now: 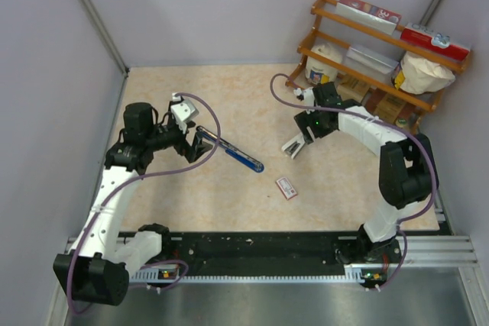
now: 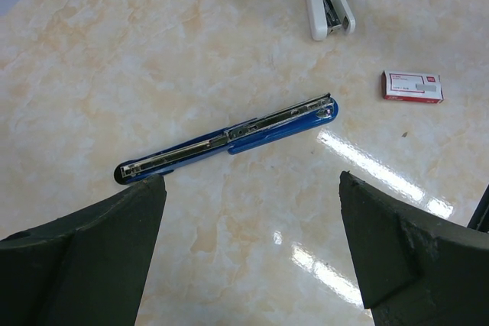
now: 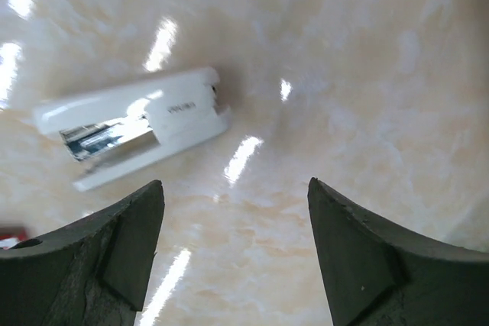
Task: Load the staples into the stapler
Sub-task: Adjust the stapler at the center of the board.
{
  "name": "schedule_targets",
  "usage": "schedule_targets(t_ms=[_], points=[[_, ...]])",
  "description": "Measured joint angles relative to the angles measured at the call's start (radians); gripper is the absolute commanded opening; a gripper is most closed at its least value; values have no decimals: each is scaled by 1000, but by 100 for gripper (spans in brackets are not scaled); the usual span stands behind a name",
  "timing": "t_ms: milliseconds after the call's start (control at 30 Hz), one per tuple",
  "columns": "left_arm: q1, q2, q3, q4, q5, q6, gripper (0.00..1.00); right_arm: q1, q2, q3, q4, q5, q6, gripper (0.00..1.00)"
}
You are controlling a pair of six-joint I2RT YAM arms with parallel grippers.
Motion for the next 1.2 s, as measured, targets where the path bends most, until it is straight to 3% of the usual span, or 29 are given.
schedule_targets(t_ms=[467, 733, 1000, 1200], points=[[0, -27, -27, -5, -16, 1, 99, -14, 143, 72, -19, -248, 215, 56], [0, -29, -45, -5, -26, 1, 99, -47, 145, 68, -23, -328, 240, 40], [0, -29, -55, -5, -27, 1, 99, -93, 159, 67, -26, -366, 246, 34], [0, -29, -56, -5, -27, 1, 99, -105, 159, 60, -24, -393, 246, 11]])
